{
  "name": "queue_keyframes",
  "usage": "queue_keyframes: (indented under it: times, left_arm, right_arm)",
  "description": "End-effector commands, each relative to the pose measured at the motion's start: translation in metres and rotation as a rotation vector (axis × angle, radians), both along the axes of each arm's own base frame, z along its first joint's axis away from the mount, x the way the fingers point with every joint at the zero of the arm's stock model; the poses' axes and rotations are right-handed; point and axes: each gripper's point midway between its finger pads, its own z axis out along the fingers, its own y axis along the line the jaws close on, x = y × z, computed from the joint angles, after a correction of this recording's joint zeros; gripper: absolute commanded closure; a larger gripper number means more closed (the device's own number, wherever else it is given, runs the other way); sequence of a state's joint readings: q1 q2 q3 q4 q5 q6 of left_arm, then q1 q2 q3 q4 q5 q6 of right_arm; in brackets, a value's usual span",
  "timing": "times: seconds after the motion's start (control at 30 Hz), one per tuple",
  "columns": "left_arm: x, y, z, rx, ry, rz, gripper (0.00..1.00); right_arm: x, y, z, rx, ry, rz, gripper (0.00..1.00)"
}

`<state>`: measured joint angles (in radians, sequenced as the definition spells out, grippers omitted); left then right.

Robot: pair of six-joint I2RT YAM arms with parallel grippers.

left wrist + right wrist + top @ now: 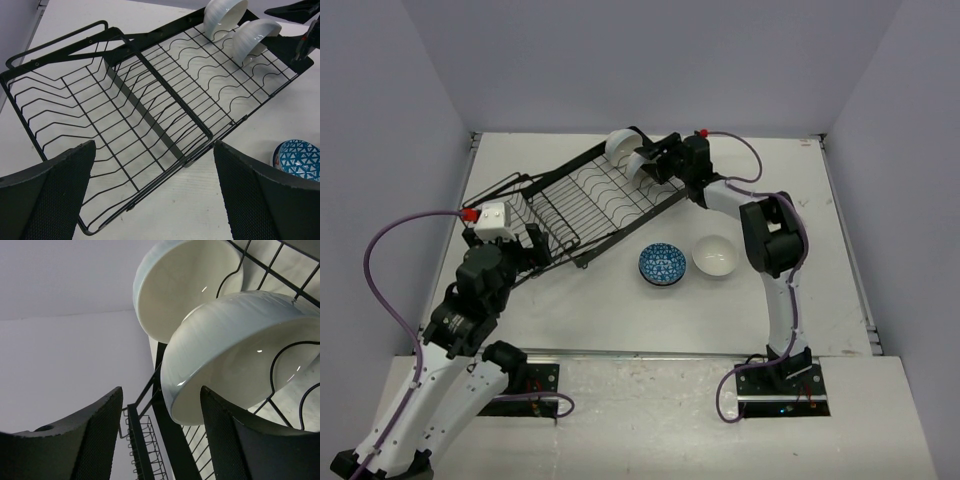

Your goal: Unload the bowls from the dish rack

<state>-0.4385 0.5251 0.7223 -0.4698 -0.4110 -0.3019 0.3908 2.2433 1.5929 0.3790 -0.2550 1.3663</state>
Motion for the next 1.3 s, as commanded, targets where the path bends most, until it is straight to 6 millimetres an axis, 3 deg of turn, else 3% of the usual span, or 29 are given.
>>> queue_keyframes:
  times: [0.0,0.2,0.27,0.4,0.47,0.57,0.73,0.8,1.03,1.27]
  left_arm:
    - [0.003,-0.002,0.011,-0.006,-0.051,-0.017,0.0]
    - [0.002,-0.004,0.013,-0.009,-0.058,-0.03,0.0]
    - [0.002,-0.004,0.014,-0.012,-0.062,-0.033,0.0]
    - [0.001,-0.004,0.015,-0.014,-0.069,-0.037,0.0]
    - [0.0,-0.005,0.016,-0.017,-0.073,-0.042,0.0]
    - [-0.002,-0.004,0.018,-0.021,-0.084,-0.045,0.0]
    - [-0.002,-0.007,0.018,-0.022,-0.086,-0.058,0.0]
    - [-0.002,-0.008,0.018,-0.024,-0.086,-0.067,0.0]
    - [-0.002,-0.008,0.018,-0.022,-0.088,-0.069,0.0]
    - [-0.002,-0.009,0.018,-0.022,-0.09,-0.074,0.0]
  right_arm:
    - [0.01,0.002,0.005,0.024,0.002,-0.015,0.39]
    - [0.013,0.003,0.011,0.063,-0.022,-0.023,0.59]
    - [0.01,0.004,0.007,0.076,-0.022,-0.024,0.62]
    - [0.008,0.006,0.015,0.165,-0.063,-0.03,0.85]
    - [0.007,0.007,0.015,0.189,-0.062,-0.032,0.87]
    - [0.004,0.007,0.02,0.218,-0.092,-0.039,0.99]
    - [-0.003,0.002,0.027,0.266,-0.142,-0.059,1.0]
    - [-0.004,-0.002,0.047,0.318,-0.231,-0.062,1.0]
    - [-0.006,0.004,0.077,0.412,-0.409,0.031,1.0]
    - [-0.021,0.005,0.107,0.526,-0.598,0.131,1.0]
